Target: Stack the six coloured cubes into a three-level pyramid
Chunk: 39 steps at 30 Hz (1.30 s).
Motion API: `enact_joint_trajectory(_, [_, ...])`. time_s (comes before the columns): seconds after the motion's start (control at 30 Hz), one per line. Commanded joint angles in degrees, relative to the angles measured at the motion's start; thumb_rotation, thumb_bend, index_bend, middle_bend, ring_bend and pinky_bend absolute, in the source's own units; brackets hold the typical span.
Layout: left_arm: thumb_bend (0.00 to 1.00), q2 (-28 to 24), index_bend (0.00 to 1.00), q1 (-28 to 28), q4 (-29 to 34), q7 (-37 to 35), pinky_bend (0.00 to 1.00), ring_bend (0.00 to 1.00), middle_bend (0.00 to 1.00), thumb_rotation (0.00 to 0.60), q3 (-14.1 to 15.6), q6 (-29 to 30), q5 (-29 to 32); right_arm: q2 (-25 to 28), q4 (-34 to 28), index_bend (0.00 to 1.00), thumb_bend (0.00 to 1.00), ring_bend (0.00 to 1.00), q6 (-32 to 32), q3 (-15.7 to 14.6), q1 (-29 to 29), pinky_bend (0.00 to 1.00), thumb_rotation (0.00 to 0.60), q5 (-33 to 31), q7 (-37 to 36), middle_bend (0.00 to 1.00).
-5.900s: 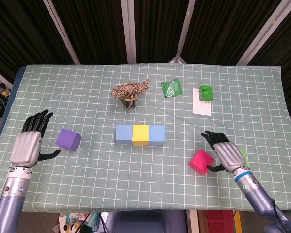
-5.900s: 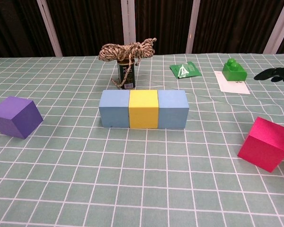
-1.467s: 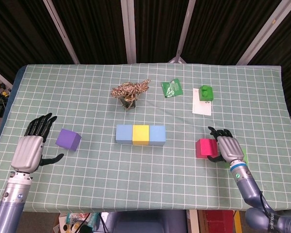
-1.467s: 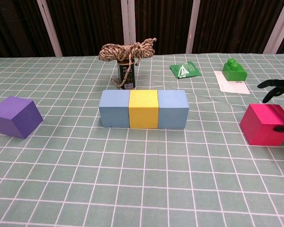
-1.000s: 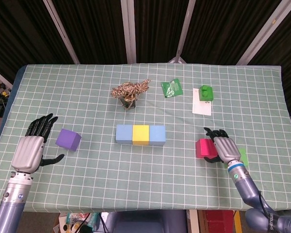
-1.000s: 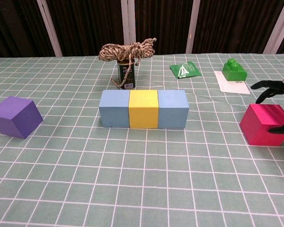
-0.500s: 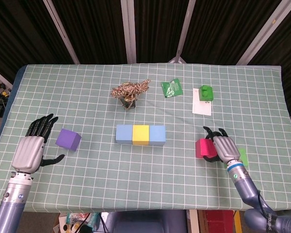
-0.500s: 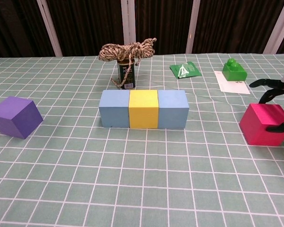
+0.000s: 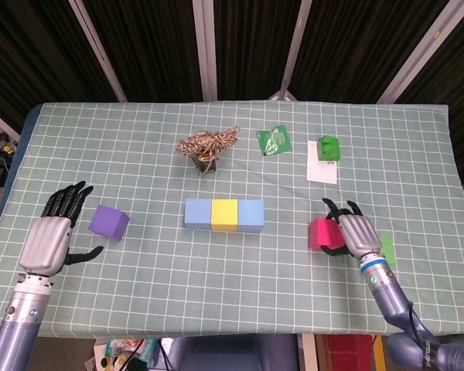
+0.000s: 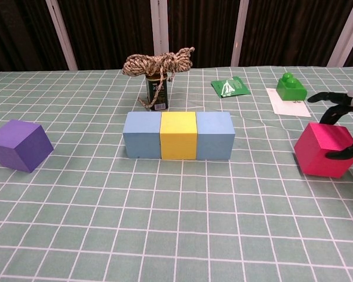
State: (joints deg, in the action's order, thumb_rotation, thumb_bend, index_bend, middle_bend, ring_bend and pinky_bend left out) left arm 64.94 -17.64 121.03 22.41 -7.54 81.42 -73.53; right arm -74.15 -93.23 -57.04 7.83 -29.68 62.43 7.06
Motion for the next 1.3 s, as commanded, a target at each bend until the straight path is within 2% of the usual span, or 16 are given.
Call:
enact_joint_trajectory(0.03, [0.16, -0.04, 0.00, -0.01, 0.01, -0.10, 0.00, 0.00, 0.01, 0.600, -0.08, -0.08, 0.17, 0.56, -0.58, 0.02, 0.23, 0.26, -0.09, 0.53, -0.41, 0.00, 0.600, 0.74, -0.06, 0.40])
enact_joint_trajectory(0.37, [0.16, -0.71, 0.00, -0.18, 0.55, -1.47, 0.00, 0.00, 0.01, 0.600, -0.85, -0.56, 1.13, 4.57, -5.93, 0.02, 0.23, 0.26, 0.81, 4.91, -4.57, 0.00, 0.600, 0.65, 3.61, 0.40])
enact_joint_trajectory(0.6, [0.16, -1.78, 0.00, -0.24, 1.02, -3.48, 0.00, 0.00, 0.01, 0.600, -1.68, -1.08, 2.42, 6.22, -9.45, 0.02, 0.23, 0.26, 2.05, 7.98, -8.78, 0.00, 0.600, -3.33, 9.12, 0.40])
enact_joint_trajectory(0.77, [0.16, -2.74, 0.00, -0.43, 1.24, -4.81, 0.00, 0.00, 0.01, 0.600, -2.17, -1.96, 3.79, 6.42, -12.76, 0.02, 0.23, 0.26, 3.22, 8.91, -12.26, 0.00, 0.600, -8.04, 14.67, 0.40])
enact_joint_trajectory(1.03, [0.16, -4.12, 0.00, -0.37, 1.42, -6.40, 0.00, 0.00, 0.00, 0.600, -2.73, -2.31, 4.66, 3.68, -17.34, 0.02, 0.23, 0.26, 1.51, 9.49, -18.90, 0.00, 0.600, -18.54, 25.11, 0.40])
enact_joint_trajectory(1.3, [0.16, -5.66, 0.00, -0.21, 1.72, -9.09, 0.00, 0.00, 0.00, 0.600, -3.17, -3.11, 5.52, -1.67, -16.88, 0.02, 0.23, 0.26, -2.18, 9.39, -24.67, 0.00, 0.600, -25.27, 32.43, 0.41])
